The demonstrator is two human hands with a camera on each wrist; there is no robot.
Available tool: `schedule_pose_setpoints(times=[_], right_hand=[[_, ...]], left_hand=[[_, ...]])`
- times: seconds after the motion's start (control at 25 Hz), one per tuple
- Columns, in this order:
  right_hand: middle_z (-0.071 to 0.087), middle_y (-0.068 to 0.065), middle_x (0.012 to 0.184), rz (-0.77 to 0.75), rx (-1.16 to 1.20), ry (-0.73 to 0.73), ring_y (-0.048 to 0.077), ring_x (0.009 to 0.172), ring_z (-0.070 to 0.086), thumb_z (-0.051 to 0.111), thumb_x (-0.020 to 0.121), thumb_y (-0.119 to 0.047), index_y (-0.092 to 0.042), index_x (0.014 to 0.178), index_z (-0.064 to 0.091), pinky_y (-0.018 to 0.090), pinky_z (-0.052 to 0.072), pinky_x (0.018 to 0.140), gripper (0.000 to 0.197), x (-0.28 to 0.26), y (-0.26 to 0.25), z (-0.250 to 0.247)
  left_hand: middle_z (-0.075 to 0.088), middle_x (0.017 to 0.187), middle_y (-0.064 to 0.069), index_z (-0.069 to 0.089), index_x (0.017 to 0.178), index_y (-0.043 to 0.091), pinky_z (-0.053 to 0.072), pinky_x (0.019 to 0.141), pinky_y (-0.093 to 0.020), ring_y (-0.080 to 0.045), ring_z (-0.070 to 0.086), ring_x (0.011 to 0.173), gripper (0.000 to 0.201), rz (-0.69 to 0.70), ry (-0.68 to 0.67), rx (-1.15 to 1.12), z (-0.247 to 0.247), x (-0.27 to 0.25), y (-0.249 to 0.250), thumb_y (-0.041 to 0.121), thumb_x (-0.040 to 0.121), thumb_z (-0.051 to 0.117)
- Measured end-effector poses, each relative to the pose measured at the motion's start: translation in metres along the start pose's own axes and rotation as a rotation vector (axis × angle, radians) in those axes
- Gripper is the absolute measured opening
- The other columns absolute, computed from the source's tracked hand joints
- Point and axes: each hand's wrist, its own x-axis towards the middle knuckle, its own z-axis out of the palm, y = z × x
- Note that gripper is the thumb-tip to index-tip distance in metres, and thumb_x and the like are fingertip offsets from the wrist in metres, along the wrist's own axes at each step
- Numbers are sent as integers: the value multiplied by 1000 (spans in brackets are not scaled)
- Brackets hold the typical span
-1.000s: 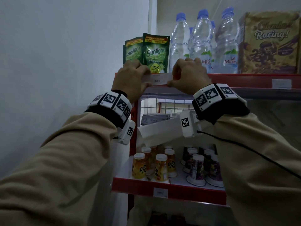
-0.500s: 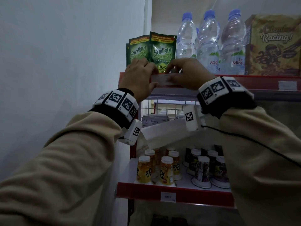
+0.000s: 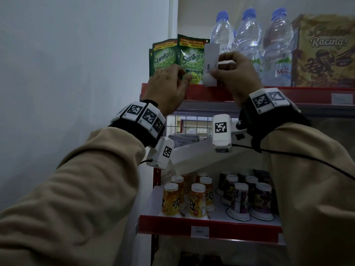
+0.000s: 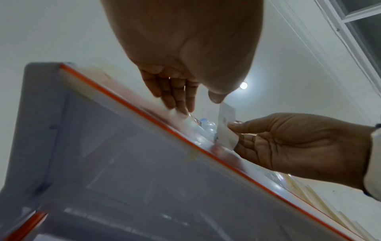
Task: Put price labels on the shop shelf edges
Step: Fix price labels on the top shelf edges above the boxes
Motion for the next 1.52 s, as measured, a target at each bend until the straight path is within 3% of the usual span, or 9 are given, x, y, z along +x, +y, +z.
schedule_pose_setpoints(times=[0.16,0.32,0.44,0.6,0.84,1.0,1.16,1.32,1.52], right_hand=[[65,16,98,21,208,-16,36,96,67,61,87,3,-9,95,54,54,55,81,16,-11,-3,19],[63,16,96,26,216,-21,35,98,63,58,88,4,-5,96,53,55,52,87,14,-19,2,28],[63,20,105,-103,-91,1,32,99,64,63,88,-9,-2,110,55,49,55,84,24,-18,6,21],[69,11,93,-211,-400,-43,22,86,68,69,84,-18,-11,95,66,41,58,77,14,-11,0,3],[66,3,90,-273,-805,-210,3,70,55,69,84,-19,-20,95,69,8,42,59,12,-3,-1,-15],[65,3,93,-302,-732,-113,12,82,58,65,86,-17,-15,94,69,19,45,70,10,5,4,-13],[62,-2,89,-364,-633,8,6,79,56,64,87,-17,-15,92,67,12,46,66,6,13,9,-1],[63,-3,88,-381,-610,-104,6,79,56,65,86,-15,-17,91,67,13,45,67,6,14,11,15],[64,0,99,-358,-664,-237,9,86,58,64,88,-19,-19,96,65,5,44,63,8,14,7,17]], left_hand=[[64,97,-3,61,103,18,48,86,-43,-24,57,97,44,-15,-3,-72,1,4,1,56,94,41],[64,98,-9,63,98,14,49,85,-46,-29,58,96,31,-9,-39,-120,-1,6,-3,44,92,54],[61,103,-10,66,100,13,47,88,-40,-25,55,98,27,22,-92,-37,-6,8,-6,37,90,60],[57,109,-10,66,107,11,38,83,-25,-22,51,104,23,76,-151,29,-13,10,-11,26,90,62],[57,109,-11,65,107,8,39,87,-30,-24,50,103,25,113,-176,87,-20,11,-17,27,93,58],[60,107,-11,63,103,9,40,84,-30,-22,52,98,19,99,-129,60,-25,10,-24,24,94,55],[61,103,-6,58,106,11,48,82,-31,-19,57,91,22,83,-90,-7,-28,6,-27,22,88,64],[53,112,-8,53,119,10,46,82,-25,-13,52,85,41,94,-7,-38,-28,4,-29,24,84,69],[62,105,-8,63,103,10,43,80,-28,-13,50,88,20,104,-37,29,-24,9,-31,24,89,62]])
